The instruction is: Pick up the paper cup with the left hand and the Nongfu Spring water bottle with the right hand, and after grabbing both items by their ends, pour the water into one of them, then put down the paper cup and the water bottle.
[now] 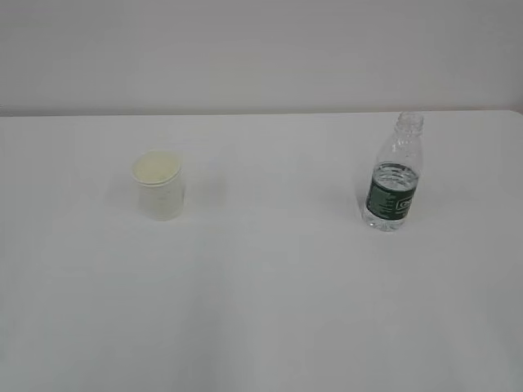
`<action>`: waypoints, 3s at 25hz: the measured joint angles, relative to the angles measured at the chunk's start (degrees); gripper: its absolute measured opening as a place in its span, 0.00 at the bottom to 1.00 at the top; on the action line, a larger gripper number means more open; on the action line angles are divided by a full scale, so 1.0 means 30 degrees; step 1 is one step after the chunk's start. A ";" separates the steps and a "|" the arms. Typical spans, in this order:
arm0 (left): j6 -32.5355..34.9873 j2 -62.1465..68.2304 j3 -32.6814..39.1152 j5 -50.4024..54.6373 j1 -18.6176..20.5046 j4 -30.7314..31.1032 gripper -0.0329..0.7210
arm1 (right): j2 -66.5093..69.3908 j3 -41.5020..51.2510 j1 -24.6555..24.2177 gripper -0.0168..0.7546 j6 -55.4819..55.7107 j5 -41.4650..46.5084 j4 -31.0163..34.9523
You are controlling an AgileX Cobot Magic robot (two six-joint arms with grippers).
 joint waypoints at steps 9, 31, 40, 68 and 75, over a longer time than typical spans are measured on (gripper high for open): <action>0.0000 0.0000 0.0000 0.0000 0.0000 0.0000 0.59 | 0.0000 0.0000 0.0000 0.76 0.0000 0.0000 0.0000; 0.0000 0.0000 0.0000 0.0000 0.0000 -0.0034 0.46 | 0.0000 0.0028 0.0000 0.76 -0.0627 -0.0140 -0.2535; 0.0000 0.0000 0.0000 -0.0034 0.0000 -0.0034 0.46 | 0.0000 0.0028 0.0000 0.76 -0.0528 -0.0213 -0.2454; 0.0000 1.0350 -0.1297 -1.4370 -0.0709 0.0035 0.66 | 0.5406 -0.2196 0.1234 0.76 -0.0384 -1.1871 0.1538; 0.0000 1.2896 -0.1297 -1.9631 -0.1585 0.0001 0.65 | 0.9271 -0.2067 0.1234 0.74 -0.0384 -1.8513 0.3629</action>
